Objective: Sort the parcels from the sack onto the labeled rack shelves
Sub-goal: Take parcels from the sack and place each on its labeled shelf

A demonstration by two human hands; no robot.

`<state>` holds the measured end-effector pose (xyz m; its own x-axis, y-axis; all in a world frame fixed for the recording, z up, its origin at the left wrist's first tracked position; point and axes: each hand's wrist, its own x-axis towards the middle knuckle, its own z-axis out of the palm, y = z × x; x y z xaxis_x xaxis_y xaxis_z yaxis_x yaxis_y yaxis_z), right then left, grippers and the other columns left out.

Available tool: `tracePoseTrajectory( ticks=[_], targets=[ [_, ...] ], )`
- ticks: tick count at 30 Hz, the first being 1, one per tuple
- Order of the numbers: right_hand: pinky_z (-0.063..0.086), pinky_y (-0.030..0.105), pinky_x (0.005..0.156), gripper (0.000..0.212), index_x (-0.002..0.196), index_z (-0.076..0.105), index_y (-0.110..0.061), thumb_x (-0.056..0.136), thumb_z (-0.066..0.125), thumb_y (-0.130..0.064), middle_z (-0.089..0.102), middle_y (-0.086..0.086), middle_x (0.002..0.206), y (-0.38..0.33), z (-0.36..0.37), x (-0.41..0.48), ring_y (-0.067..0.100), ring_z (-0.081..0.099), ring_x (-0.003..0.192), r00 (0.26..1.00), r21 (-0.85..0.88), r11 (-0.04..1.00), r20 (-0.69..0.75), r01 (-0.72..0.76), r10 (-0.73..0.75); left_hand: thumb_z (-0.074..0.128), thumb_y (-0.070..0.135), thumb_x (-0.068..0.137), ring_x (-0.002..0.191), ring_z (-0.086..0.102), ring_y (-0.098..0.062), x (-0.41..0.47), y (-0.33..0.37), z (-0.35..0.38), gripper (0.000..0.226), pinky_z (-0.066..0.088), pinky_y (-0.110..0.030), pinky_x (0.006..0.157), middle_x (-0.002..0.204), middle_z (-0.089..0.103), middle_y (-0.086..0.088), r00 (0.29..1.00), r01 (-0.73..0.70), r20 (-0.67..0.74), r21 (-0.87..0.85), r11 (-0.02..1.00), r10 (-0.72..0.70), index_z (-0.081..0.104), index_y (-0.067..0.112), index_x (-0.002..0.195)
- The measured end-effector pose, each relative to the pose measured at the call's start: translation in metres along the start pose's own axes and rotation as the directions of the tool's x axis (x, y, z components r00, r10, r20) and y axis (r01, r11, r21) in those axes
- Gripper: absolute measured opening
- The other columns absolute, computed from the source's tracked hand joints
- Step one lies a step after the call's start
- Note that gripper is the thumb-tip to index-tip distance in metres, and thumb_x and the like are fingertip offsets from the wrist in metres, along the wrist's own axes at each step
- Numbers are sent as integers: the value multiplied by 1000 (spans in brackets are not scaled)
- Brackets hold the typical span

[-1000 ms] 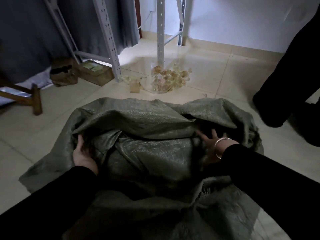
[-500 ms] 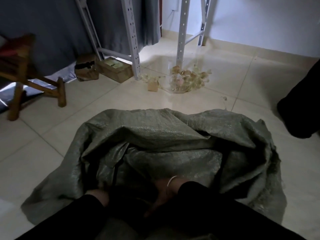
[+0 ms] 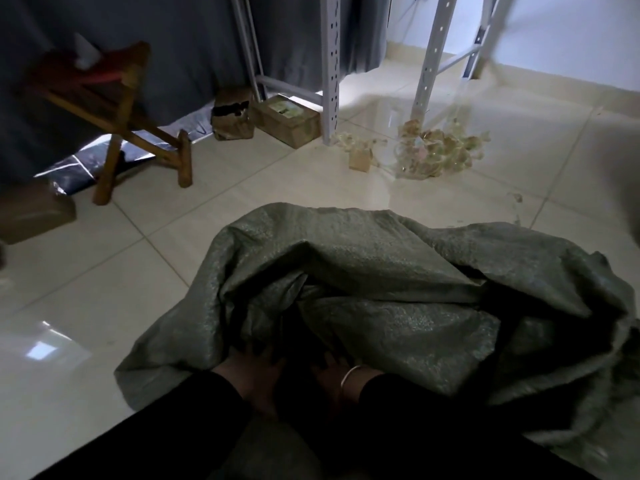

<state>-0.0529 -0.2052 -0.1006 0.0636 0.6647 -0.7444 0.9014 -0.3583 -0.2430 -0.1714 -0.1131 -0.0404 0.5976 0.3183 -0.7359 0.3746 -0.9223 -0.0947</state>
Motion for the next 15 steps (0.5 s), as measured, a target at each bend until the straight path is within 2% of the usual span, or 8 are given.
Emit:
tracePoseTrajectory(
  ticks=[3,6,10,15],
  targets=[
    [14,56,115,96,149,0,-19,81,67,-31,0,19,155,7,-6,-4,38,5,144,1000,72,997,-10,-4,4,61,67,71,142,16,-40,10,-5,-22,101,24,-54,110,157,9,-7,1000,-1,-31,-30,1000,1,11,26,149],
    [22,50,114,101,149,0,-21,77,71,-35,8,19,154,16,-9,-12,38,16,142,996,174,985,-85,8,7,62,71,67,141,19,-40,19,2,-23,101,27,-50,111,156,13,-4,999,-7,-49,-72,997,3,16,29,147],
    [25,37,115,96,149,5,-21,79,70,-31,18,15,155,22,-10,-22,31,24,141,992,287,956,-120,64,-31,60,72,66,139,24,-37,27,7,-27,95,29,-49,111,153,21,-2,995,-42,-98,-114,993,30,23,34,144],
    [27,32,113,95,148,8,-20,78,71,-24,26,15,152,23,-9,-35,30,31,138,979,318,941,-197,115,-53,37,85,36,139,29,-31,38,5,-30,108,27,-44,113,152,27,-1,990,-64,-140,-302,951,22,36,43,136]
  ],
)
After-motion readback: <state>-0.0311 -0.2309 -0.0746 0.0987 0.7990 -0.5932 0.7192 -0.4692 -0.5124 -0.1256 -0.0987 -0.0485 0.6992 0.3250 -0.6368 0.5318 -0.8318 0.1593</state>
